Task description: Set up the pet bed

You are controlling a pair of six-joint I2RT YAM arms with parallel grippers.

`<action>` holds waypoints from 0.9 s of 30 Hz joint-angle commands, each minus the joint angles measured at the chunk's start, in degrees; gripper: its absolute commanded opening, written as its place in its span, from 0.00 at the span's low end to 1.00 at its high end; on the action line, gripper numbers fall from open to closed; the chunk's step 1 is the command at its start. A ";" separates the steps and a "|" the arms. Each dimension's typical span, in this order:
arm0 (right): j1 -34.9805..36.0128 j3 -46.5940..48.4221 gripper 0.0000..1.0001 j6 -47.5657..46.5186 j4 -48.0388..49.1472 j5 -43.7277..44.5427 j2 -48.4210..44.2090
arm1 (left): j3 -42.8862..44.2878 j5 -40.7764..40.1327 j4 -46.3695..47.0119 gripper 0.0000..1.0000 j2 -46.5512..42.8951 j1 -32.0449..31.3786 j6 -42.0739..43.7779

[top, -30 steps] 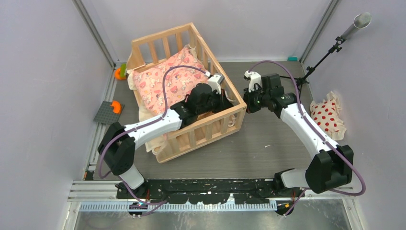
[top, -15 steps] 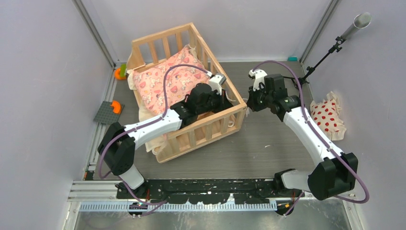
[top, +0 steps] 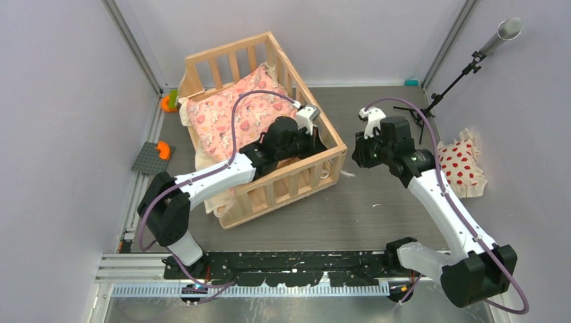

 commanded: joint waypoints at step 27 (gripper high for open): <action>1.28 -22.25 0.26 26.17 9.99 -7.54 -33.98 | -5.89 8.67 -7.19 0.00 1.43 -0.12 -2.20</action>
